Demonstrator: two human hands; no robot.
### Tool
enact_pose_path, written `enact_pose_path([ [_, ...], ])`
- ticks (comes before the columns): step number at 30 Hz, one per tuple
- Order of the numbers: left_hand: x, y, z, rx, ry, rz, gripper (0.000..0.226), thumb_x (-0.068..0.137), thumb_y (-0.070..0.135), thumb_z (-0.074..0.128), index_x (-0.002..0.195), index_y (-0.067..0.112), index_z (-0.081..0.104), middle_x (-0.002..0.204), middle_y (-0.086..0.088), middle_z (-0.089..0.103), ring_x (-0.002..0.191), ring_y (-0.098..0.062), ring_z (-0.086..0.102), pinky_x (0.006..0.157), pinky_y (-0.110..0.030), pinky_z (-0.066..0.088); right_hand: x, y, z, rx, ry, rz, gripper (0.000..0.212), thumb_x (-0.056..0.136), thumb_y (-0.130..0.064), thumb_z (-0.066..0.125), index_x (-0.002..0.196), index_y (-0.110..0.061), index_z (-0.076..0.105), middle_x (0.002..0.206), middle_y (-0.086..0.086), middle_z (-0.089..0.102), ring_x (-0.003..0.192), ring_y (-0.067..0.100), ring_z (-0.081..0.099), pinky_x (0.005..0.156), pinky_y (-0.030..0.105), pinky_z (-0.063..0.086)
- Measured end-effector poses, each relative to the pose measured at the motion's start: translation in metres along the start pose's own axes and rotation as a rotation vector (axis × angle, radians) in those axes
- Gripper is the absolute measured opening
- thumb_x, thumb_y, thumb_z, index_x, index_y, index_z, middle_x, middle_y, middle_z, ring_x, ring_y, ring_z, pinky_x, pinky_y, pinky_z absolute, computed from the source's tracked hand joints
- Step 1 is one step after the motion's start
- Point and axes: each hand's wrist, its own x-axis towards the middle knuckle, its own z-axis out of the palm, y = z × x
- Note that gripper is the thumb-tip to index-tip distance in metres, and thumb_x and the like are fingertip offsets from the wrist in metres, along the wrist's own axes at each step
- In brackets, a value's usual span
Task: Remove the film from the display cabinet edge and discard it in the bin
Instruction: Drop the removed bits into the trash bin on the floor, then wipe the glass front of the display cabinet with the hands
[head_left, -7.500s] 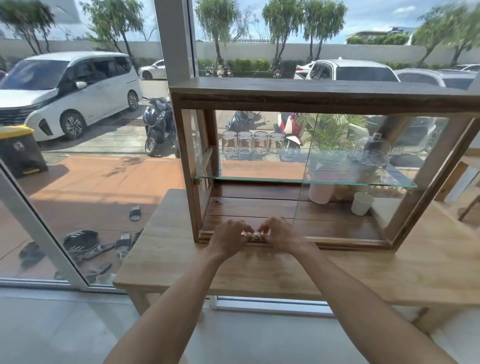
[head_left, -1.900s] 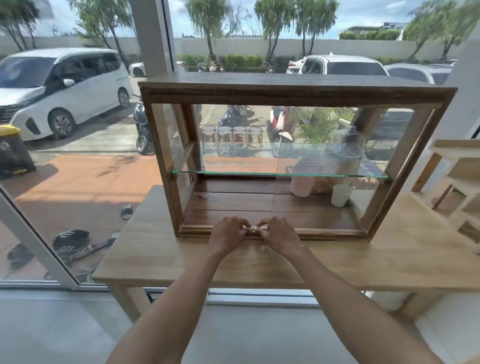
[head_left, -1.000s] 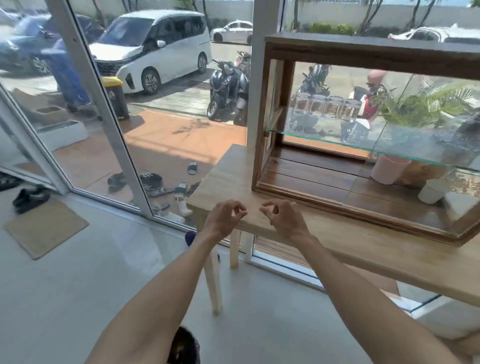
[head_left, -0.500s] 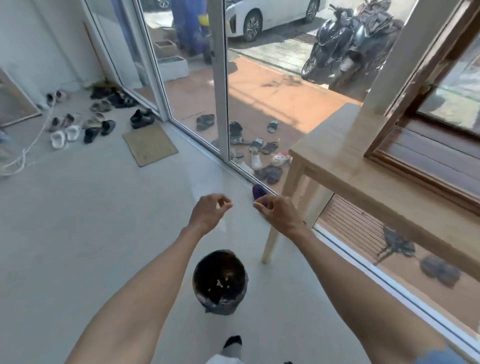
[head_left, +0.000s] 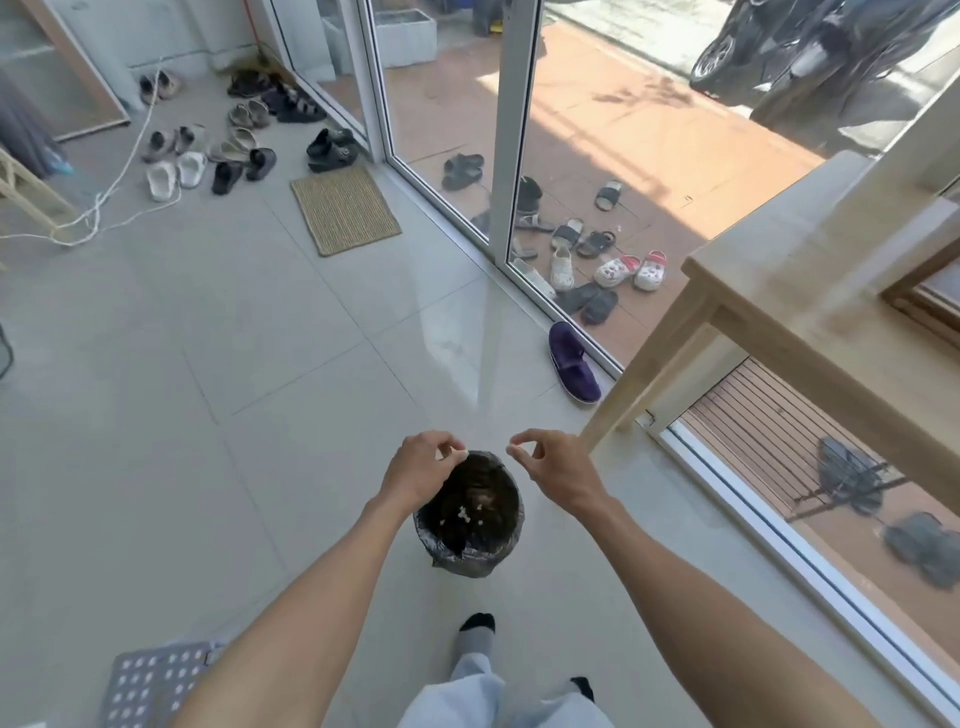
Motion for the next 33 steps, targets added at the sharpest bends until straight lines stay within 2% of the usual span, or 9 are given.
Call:
enact_pose_path([
  [3,0.005,-0.009,0.004,-0.009,-0.056,-0.017,0.021,0.093,0.036,0.068,0.109,0.023,0.073,0.100,0.001,0.072,0.070,-0.019,0.062,0.087,-0.043,0.058,0.006,0.006,0.007,0.005,-0.040,0.021,0.028,0.088,-0.051,0.068,0.108,-0.033,0.075,0.061,-0.012,0.061,0.060,0.006,0.061,0.069,0.028,0.054],
  [6,0.008,-0.017,0.002,-0.013,-0.078,-0.033,0.029,0.094,0.036,0.066,0.117,0.020,0.071,0.103,-0.001,0.071,0.080,-0.024,0.068,0.089,-0.045,0.057,0.011,0.011,0.010,0.020,-0.052,0.036,0.029,0.087,-0.050,0.070,0.111,-0.033,0.074,0.063,-0.011,0.063,0.062,0.006,0.063,0.069,0.028,0.054],
  [11,0.012,-0.023,-0.009,0.029,-0.077,-0.048,0.034,0.096,0.039,0.064,0.123,0.019,0.068,0.103,0.003,0.069,0.076,-0.021,0.063,0.092,-0.045,0.055,0.014,0.013,0.003,0.032,-0.043,0.043,0.027,0.088,-0.047,0.070,0.111,-0.032,0.072,0.064,-0.011,0.063,0.060,0.004,0.061,0.063,0.023,0.047],
  [15,0.022,-0.003,-0.024,0.068,-0.056,0.012,0.035,0.097,0.040,0.062,0.124,0.019,0.068,0.102,0.005,0.069,0.071,-0.017,0.064,0.088,-0.043,0.057,0.015,0.007,-0.019,0.036,0.004,0.040,0.025,0.090,-0.045,0.069,0.110,-0.032,0.072,0.062,-0.009,0.063,0.057,0.004,0.060,0.058,0.019,0.043],
  [21,0.043,0.069,-0.041,0.077,-0.024,0.200,0.031,0.097,0.040,0.061,0.121,0.022,0.068,0.098,0.009,0.067,0.070,-0.014,0.064,0.082,-0.038,0.057,0.018,-0.003,-0.086,0.043,0.189,0.010,0.022,0.090,-0.045,0.068,0.108,-0.033,0.073,0.060,-0.010,0.061,0.060,0.003,0.060,0.063,0.020,0.042],
  [25,0.058,0.133,-0.038,0.081,-0.032,0.333,0.028,0.096,0.042,0.063,0.118,0.025,0.069,0.091,0.012,0.066,0.070,-0.012,0.063,0.077,-0.035,0.057,0.006,0.000,-0.140,0.063,0.341,0.011,0.022,0.089,-0.042,0.070,0.106,-0.030,0.075,0.058,-0.012,0.054,0.050,0.003,0.050,0.057,0.020,0.038],
  [28,0.063,0.188,-0.027,0.095,-0.029,0.450,0.025,0.095,0.041,0.064,0.114,0.026,0.071,0.091,0.013,0.067,0.071,-0.012,0.063,0.076,-0.035,0.058,-0.012,0.008,-0.184,0.025,0.427,-0.008,0.021,0.090,-0.039,0.070,0.106,-0.027,0.074,0.053,-0.014,0.051,0.048,0.000,0.054,0.049,0.012,0.033],
  [30,0.063,0.229,-0.017,0.103,-0.037,0.537,0.022,0.095,0.038,0.066,0.111,0.024,0.072,0.095,0.009,0.072,0.071,-0.011,0.063,0.076,-0.033,0.056,-0.027,0.014,-0.215,-0.008,0.475,-0.013,0.022,0.090,-0.035,0.071,0.109,-0.025,0.074,0.057,-0.015,0.057,0.051,-0.005,0.056,0.048,0.010,0.036],
  [33,0.059,0.289,0.003,0.115,-0.062,0.665,0.020,0.095,0.032,0.066,0.107,0.018,0.074,0.101,-0.001,0.076,0.085,-0.016,0.068,0.083,-0.036,0.057,-0.052,0.029,-0.259,-0.034,0.583,0.024,0.022,0.090,-0.033,0.072,0.110,-0.024,0.075,0.061,-0.014,0.060,0.047,-0.003,0.052,0.054,0.012,0.040],
])
